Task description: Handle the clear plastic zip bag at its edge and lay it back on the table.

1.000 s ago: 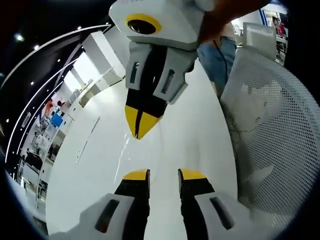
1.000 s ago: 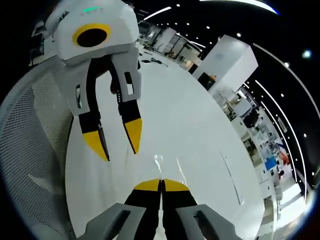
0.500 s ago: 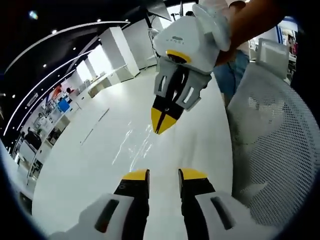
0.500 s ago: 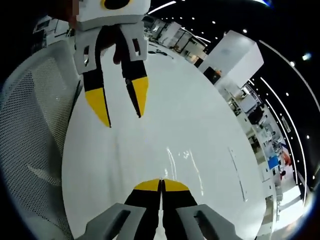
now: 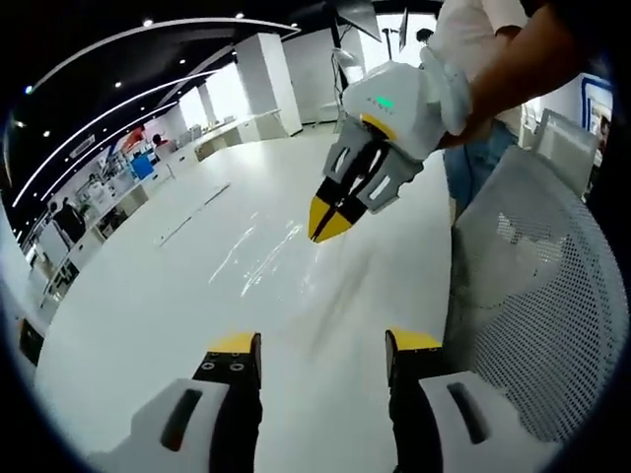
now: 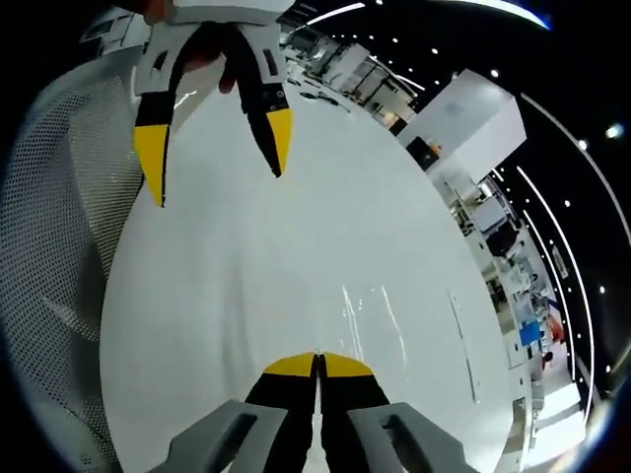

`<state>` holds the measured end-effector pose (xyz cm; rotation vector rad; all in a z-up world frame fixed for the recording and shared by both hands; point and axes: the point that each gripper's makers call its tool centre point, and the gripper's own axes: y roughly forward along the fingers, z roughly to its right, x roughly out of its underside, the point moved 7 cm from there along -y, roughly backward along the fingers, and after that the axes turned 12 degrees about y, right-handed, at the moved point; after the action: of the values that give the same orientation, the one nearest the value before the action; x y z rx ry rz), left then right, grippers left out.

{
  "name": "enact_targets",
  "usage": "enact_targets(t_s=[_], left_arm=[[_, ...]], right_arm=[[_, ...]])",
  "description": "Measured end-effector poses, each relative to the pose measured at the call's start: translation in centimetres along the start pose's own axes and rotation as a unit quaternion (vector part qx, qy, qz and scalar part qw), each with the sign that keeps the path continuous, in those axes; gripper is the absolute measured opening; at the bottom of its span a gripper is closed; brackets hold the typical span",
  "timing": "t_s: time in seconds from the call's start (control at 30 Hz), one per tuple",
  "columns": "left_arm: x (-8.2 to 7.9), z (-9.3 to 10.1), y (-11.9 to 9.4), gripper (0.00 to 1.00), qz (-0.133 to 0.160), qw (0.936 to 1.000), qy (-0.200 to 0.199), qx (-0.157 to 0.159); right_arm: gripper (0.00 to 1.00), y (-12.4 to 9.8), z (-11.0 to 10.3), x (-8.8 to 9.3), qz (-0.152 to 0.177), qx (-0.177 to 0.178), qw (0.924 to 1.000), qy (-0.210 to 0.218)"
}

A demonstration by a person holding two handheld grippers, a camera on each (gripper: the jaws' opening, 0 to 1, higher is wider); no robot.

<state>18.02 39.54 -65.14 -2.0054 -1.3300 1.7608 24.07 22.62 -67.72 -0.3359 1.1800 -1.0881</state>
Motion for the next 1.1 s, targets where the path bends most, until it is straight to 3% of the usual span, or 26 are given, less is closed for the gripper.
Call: enact_targets(t_s=[0.37, 0.6, 1.1], left_arm=[[-0.1, -0.9, -0.5, 0.51, 0.0, 0.9999, -0.007, -0.012], [0.6, -1.4, -0.4, 0.5, -0.003, 0.9996, -0.02, -0.018], [1.8, -0.8, -1.0, 0.48, -0.009, 0.9996, -0.022, -0.016]], right_arm=[[0.0, 1.3, 1.6, 1.0, -0.01, 0.007, 0.9999, 0.011], [0.0, 2.1, 1.4, 0.8, -0.013, 0.003, 0.9997, 0.021], [0.0, 4.0, 2.0, 0.6, -0.029, 0.011, 0.9963, 0.08]])
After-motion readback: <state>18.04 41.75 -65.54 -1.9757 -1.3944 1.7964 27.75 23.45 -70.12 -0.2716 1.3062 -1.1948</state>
